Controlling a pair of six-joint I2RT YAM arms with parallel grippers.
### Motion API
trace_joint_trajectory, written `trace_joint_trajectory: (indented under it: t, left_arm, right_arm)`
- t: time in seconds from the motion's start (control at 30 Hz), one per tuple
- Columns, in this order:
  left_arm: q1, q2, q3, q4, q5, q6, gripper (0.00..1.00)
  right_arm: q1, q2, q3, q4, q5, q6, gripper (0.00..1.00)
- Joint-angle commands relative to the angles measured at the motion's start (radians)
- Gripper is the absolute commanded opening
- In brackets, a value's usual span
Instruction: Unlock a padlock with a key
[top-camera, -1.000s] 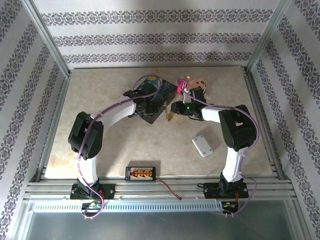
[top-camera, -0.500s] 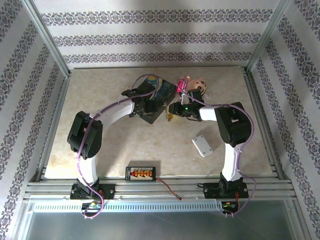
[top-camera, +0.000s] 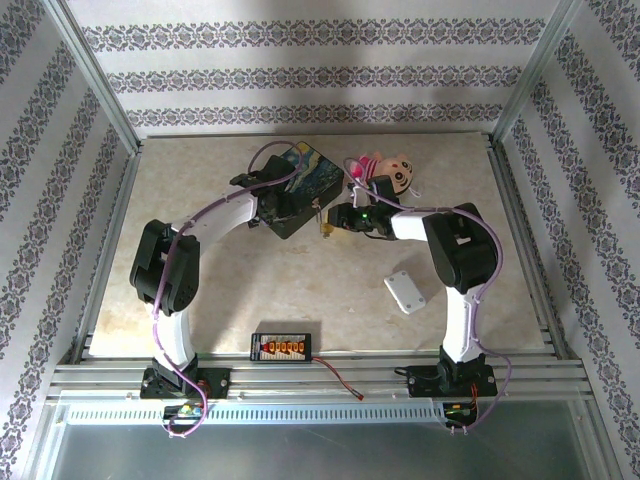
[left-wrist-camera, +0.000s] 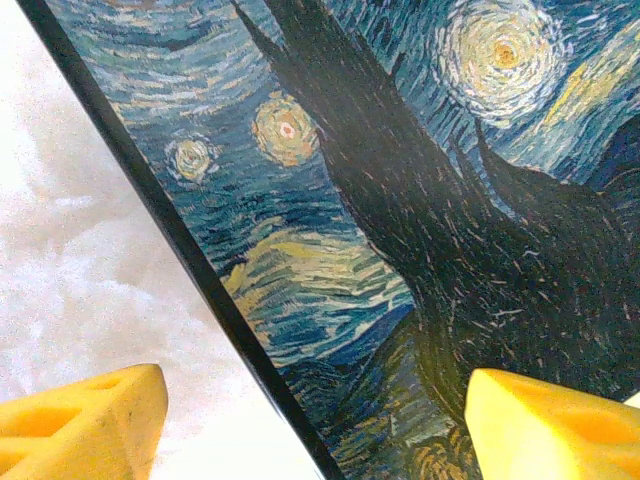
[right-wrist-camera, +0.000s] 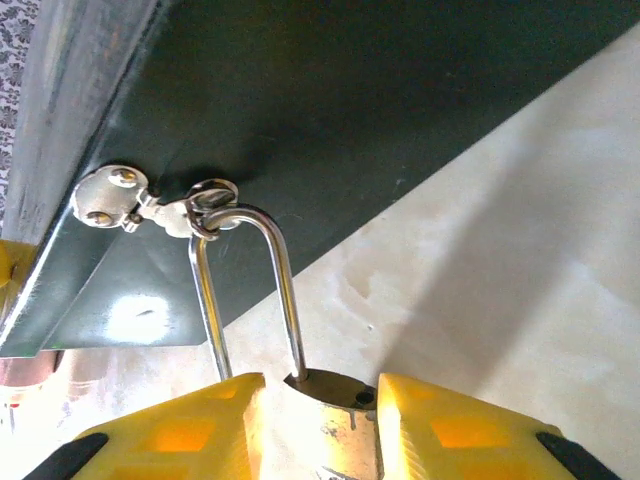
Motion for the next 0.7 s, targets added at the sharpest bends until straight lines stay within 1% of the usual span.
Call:
trace_joint_trajectory:
  t: [0.0,0.03,0.1,0.17,0.3,0.5,0.67]
  left_arm:
    - [0.029,0.06,-0.045,-0.103,-0.052,0.029,0.78]
    - [0.028,0.057,-0.049,-0.1,-0.048,0.028,0.78]
    - [0.029,0.054,-0.054,-0.098,-0.042,0.025,0.78]
    - [0.029,0.052,-0.058,-0.096,-0.042,0.024,0.78]
    - [0.029,0.057,-0.058,-0.096,-0.04,0.023,0.78]
    - [0.03,0.061,-0.054,-0.092,-0.033,0.019,0.78]
    - [0.03,0.06,-0.055,-0.092,-0.031,0.018,0.78]
  right_arm:
    - [0.019,0.021,0.031,-0.051,0.031,-0.035,0.42]
    - [0.027,0.015,0.029,-0.068,0.062,-0.048,0.47]
    - [0.044,-0.003,0.022,-0.102,0.131,-0.078,0.52]
    - [0.062,-0.026,0.016,-0.145,0.204,-0.109,0.53]
    - [0.1,-0.061,0.01,-0.204,0.292,-0.164,0.56]
    - [0.161,-0.089,0.025,-0.301,0.427,-0.234,0.57]
    - [0.204,-0.058,0.083,-0.392,0.55,-0.264,0.57]
